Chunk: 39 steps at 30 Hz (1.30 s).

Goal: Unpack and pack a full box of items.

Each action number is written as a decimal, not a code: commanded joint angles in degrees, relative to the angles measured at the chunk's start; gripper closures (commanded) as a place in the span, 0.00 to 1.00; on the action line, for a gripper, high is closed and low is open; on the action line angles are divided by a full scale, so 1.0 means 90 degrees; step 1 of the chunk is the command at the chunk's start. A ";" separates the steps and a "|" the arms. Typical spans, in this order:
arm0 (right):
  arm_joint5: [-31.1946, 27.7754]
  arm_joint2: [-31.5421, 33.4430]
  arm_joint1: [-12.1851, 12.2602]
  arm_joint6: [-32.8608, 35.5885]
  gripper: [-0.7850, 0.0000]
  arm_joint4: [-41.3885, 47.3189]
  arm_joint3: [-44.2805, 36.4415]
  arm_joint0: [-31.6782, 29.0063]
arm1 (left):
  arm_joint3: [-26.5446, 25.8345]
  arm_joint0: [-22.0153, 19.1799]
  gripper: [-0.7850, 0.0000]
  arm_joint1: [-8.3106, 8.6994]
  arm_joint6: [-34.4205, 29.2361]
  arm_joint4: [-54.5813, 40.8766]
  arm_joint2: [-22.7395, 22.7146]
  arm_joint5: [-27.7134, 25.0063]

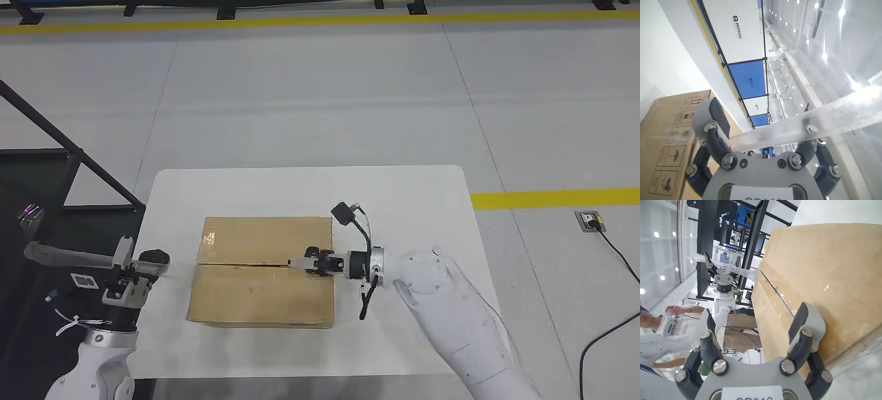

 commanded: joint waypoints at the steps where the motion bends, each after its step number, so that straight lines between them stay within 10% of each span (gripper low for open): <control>1: -0.0109 0.0076 0.0063 -0.0029 0.00 -0.0241 -0.0607 -0.0274 | -0.0137 0.0042 0.00 -0.0012 -0.0009 0.0027 -0.0019 0.0023; 11: -0.0851 0.0785 0.0374 -0.0293 0.00 -0.0532 -0.2503 -0.1723 | -0.0615 0.0136 0.00 -0.0093 0.0127 0.0379 0.0054 0.0166; 39: -0.0708 0.1046 0.0686 -0.0429 0.00 -0.0406 -0.2846 -0.2283 | -0.0757 -0.0606 0.00 -0.0445 0.1091 0.1977 0.1630 0.0970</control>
